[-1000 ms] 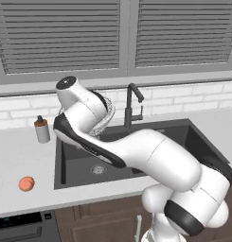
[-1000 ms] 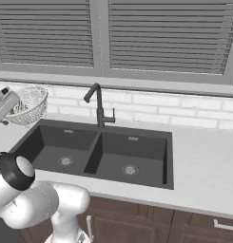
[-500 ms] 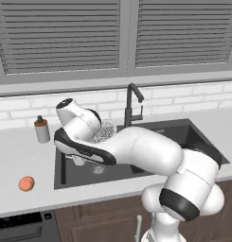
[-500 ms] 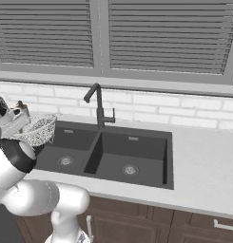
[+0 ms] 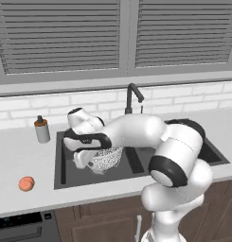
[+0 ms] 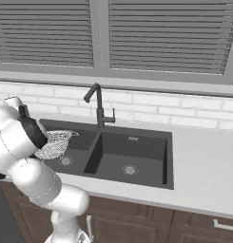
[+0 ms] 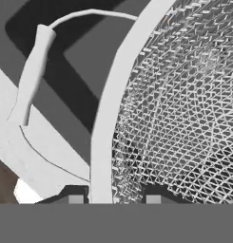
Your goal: Put the colander in the sink, put the peach in the colander, and turn on the sink faucet and pour water over the colander.
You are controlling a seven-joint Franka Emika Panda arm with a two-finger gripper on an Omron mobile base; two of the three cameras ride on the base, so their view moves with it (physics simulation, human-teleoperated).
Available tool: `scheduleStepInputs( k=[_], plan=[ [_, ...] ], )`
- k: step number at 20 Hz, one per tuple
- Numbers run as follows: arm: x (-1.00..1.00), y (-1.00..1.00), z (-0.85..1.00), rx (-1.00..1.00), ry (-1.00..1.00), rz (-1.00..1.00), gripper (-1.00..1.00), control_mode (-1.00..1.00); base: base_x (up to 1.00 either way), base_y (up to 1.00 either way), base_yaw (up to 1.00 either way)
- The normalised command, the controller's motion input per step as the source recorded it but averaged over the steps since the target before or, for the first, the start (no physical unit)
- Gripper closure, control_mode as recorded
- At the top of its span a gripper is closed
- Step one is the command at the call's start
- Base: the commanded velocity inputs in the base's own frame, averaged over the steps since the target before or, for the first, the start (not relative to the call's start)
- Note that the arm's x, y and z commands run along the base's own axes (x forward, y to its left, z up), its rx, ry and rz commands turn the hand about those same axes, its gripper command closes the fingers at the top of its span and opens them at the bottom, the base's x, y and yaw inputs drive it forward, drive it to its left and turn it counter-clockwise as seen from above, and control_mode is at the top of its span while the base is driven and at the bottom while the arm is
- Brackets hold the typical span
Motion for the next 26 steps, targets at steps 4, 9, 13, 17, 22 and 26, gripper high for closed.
scheduleStepInputs(
  k=[4, 9, 13, 17, 22, 26],
  plan=[
    [0.54, 0.01, -0.30, 0.00, 0.13, -0.23, 1.00, -1.00, 0.00, 0.00, 0.00],
    [0.50, 0.04, -0.31, 0.00, 0.03, -0.24, 1.00, -1.00, 0.00, 0.00, 0.00],
    [0.45, 0.13, -0.36, 0.00, 0.00, -0.23, 1.00, -1.00, 0.00, 0.00, 0.00],
    [0.36, 0.22, -0.42, -0.02, 0.00, -0.21, 1.00, -1.00, 0.00, 0.00, 0.00],
    [0.26, 0.26, -0.37, -0.04, -0.04, -0.14, 1.00, -1.00, 0.00, 0.00, 0.00],
    [0.38, 0.20, -0.27, -0.06, -0.06, -0.07, 1.00, -1.00, 0.00, 0.00, 0.00]
  ],
)
